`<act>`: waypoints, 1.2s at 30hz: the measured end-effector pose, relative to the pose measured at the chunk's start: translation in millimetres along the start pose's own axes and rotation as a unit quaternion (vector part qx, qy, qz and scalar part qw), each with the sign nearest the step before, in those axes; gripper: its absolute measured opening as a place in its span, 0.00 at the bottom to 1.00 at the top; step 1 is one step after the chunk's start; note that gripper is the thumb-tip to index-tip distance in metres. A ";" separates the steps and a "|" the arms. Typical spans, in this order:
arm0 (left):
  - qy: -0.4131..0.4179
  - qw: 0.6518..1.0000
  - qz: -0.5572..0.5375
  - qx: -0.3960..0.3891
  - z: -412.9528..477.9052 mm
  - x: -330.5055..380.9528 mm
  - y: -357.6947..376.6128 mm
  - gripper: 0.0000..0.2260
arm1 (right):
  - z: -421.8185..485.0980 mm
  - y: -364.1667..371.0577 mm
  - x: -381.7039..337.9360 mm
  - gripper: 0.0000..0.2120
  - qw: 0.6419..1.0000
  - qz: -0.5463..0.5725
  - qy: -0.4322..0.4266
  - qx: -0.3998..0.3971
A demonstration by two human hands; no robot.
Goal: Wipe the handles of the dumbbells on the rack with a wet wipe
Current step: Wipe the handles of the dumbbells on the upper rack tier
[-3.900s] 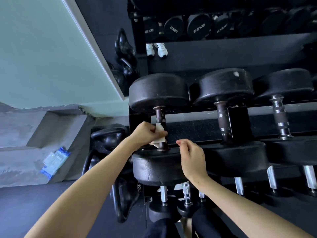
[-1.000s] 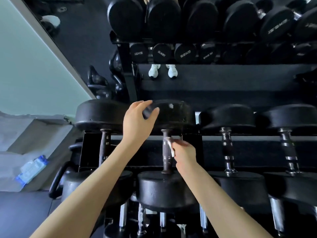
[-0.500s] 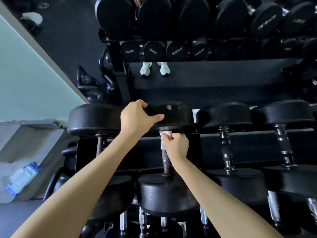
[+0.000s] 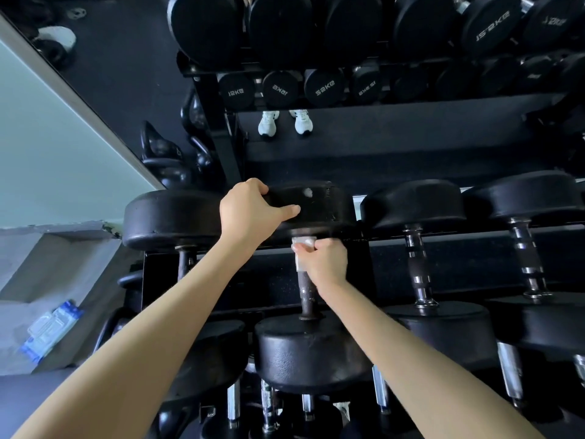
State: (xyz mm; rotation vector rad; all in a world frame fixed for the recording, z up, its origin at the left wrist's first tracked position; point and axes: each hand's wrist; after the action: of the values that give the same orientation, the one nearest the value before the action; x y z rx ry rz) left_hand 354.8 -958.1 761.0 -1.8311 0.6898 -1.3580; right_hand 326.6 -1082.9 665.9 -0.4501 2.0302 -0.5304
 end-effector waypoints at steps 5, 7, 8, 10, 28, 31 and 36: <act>0.000 1.000 -0.004 0.005 -1.1 -0.6 1.5 0.28 | -7.3 13.7 -3.6 0.20 0.993 -0.077 -0.036 0.087; 0.002 1.000 -0.007 0.003 -2.1 -1.5 2.6 0.28 | -1.2 5.7 4.3 0.19 0.998 0.005 -0.029 0.048; 0.003 1.000 -0.005 0.004 -2.3 -1.6 2.4 0.28 | 1.7 0.3 6.0 0.17 0.998 0.063 0.001 0.009; 0.002 1.000 -0.003 0.004 -2.0 -1.6 2.0 0.28 | 6.7 -10.1 7.8 0.10 0.973 0.197 0.082 -0.082; -0.015 0.998 -0.050 0.017 -2.9 -2.4 2.1 0.29 | -10.2 -31.2 50.7 0.26 0.964 -0.043 -0.006 -0.264; -0.010 0.999 -0.044 0.007 -2.2 -0.2 -0.5 0.29 | -14.1 -35.9 43.1 0.27 0.945 -0.161 -0.044 -0.281; -0.006 1.000 -0.030 0.004 -0.3 0.9 -1.3 0.29 | -15.0 -33.9 39.1 0.23 0.948 -0.167 -0.032 -0.271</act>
State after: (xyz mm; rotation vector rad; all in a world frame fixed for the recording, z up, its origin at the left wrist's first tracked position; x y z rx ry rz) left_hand 354.8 -958.1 762.6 -1.8662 0.6269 -1.3846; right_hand 298.2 -1128.6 662.9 -1.1410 2.0325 -0.1384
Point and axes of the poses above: each hand's wrist, its own z-axis towards the middle knuckle, its own y-axis out of the palm, x = y × z, and after that the axes turned 2 degrees about y, right-handed
